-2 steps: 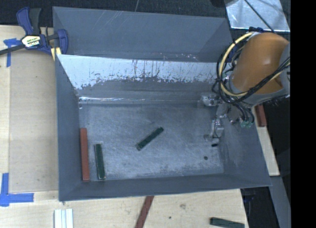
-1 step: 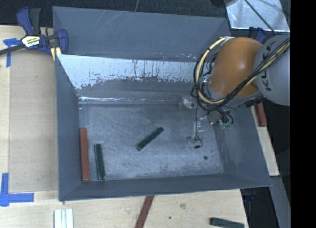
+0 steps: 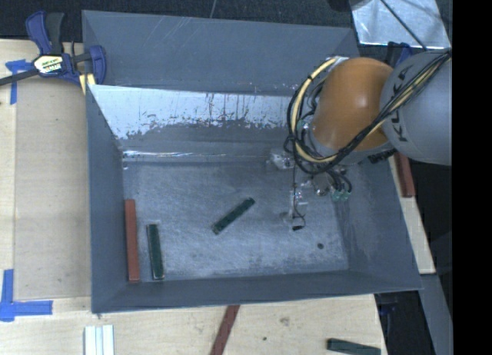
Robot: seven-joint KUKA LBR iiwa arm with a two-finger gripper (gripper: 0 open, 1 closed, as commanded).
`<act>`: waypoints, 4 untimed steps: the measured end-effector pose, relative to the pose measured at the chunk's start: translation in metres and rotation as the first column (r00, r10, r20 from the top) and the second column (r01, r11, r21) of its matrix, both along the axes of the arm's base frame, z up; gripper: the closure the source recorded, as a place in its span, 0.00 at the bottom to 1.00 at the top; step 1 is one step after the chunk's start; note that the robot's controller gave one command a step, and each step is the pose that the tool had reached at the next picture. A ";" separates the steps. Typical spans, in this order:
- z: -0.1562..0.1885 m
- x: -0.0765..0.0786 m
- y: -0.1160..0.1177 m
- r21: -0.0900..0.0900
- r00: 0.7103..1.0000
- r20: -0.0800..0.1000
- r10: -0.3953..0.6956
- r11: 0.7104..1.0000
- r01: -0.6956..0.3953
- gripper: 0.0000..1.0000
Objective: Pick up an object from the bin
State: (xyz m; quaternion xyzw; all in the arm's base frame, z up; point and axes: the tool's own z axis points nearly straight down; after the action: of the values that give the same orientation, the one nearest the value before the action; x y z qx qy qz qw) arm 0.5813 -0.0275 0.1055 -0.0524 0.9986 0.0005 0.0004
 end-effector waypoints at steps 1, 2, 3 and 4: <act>-0.025 0.005 -0.001 -0.001 0.991 0.004 0.137 0.991 -0.137 0.00; -0.034 -0.006 0.062 0.000 0.999 0.004 0.052 0.999 -0.052 1.00; -0.034 -0.006 0.061 0.000 0.999 0.004 0.052 0.999 -0.052 1.00; 0.052 -0.012 0.038 -0.001 1.000 0.003 0.012 1.000 -0.012 1.00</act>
Offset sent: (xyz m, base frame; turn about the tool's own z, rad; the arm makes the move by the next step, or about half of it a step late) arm -0.0079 0.0607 -0.0355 -0.0507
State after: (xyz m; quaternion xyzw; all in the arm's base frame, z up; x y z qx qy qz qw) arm 0.5691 0.0102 0.1574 -0.0584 0.9983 -0.0001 0.0016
